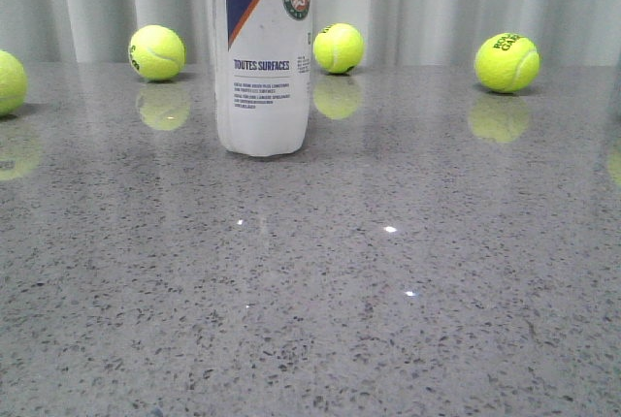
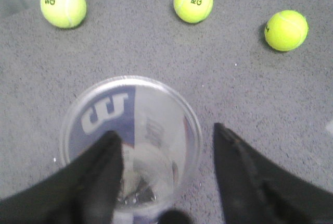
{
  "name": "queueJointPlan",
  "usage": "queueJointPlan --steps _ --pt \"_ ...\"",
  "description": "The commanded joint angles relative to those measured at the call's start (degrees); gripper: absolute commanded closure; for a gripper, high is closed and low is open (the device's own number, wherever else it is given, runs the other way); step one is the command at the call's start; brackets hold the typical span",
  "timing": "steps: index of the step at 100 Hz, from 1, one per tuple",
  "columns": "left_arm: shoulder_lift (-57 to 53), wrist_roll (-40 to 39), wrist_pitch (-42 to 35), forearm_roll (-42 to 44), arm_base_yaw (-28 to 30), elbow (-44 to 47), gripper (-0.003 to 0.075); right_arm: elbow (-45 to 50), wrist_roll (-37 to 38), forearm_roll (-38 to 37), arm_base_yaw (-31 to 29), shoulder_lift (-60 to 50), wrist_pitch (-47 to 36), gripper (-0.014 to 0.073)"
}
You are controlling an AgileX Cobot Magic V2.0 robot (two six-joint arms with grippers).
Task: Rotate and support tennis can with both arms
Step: 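Lower the can upright onto the table with the left gripper, then open the left gripper and withdraw it upward from the can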
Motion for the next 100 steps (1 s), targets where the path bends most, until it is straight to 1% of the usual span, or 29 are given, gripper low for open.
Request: queueJointPlan --steps 1,6,13,17,29,64,83,100 --pt "-4.2 0.2 -6.9 0.0 -1.5 -0.6 0.0515 -1.5 -0.2 -0.8 -0.3 0.6 -5.0 0.0659" --pt "-5.4 0.2 -9.1 0.1 -2.1 1.1 0.0611 -1.5 -0.2 -0.8 -0.3 0.6 -5.0 0.0659" --pt "-7.4 0.2 -12.5 0.2 -3.2 3.8 0.0708 -1.5 -0.2 -0.8 -0.3 0.6 -5.0 0.0659" --pt "-8.8 0.2 -14.5 0.4 -3.7 5.4 0.0743 -1.5 -0.2 -0.8 -0.3 0.6 -5.0 0.0659" --pt "-13.3 0.2 -19.4 1.0 -4.1 11.3 0.0741 -1.5 -0.2 -0.8 -0.3 0.6 -5.0 0.0659" --pt "-28.2 0.2 -30.3 1.6 -4.1 30.6 0.0741 -1.5 -0.2 -0.8 -0.3 0.6 -5.0 0.0659" --pt "-34.7 0.2 -32.4 1.6 -4.1 40.0 0.0741 -1.5 -0.2 -0.8 -0.3 0.6 -5.0 0.0659" --pt "-39.1 0.2 -33.2 1.6 -4.1 45.7 0.0741 -1.5 -0.2 -0.8 -0.3 0.6 -5.0 0.0659"
